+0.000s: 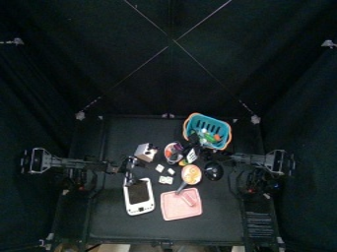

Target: Place eggplant in pot

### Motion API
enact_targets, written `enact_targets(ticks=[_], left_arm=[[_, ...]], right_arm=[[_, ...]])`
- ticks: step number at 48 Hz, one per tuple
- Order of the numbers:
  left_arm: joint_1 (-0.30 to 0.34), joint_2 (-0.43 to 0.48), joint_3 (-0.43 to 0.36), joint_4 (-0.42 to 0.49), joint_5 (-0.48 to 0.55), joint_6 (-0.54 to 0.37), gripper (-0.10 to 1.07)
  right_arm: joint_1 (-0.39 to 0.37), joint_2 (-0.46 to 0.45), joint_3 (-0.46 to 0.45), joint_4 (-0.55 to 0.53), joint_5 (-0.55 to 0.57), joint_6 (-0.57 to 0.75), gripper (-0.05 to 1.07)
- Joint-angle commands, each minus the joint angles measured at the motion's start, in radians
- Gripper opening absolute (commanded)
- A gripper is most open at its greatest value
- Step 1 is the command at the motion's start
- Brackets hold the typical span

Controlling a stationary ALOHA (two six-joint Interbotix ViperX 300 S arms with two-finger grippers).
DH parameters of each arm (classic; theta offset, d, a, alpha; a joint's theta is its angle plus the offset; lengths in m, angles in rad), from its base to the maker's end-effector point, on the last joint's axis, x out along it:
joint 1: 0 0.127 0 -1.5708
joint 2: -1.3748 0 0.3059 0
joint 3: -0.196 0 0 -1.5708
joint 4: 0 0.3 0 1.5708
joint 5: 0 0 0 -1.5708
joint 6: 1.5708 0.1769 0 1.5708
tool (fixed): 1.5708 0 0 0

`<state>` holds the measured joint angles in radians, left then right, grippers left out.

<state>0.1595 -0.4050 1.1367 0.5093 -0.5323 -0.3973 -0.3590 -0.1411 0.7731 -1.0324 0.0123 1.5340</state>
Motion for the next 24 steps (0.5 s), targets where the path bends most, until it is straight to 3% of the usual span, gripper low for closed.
enact_targets(ticks=[1, 24], left_arm=[[0.003, -0.003, -0.012, -0.003, -0.003, 0.002, 1.02], [0.005, -0.003, -0.006, -0.003, -0.002, 0.002, 1.02]], right_arm=[[0.018, 0.044, -0.063, -0.003, -0.006, -0.003, 0.62], [0.035, 0.189, -0.143, -0.011, -0.003, -0.003, 0.63]])
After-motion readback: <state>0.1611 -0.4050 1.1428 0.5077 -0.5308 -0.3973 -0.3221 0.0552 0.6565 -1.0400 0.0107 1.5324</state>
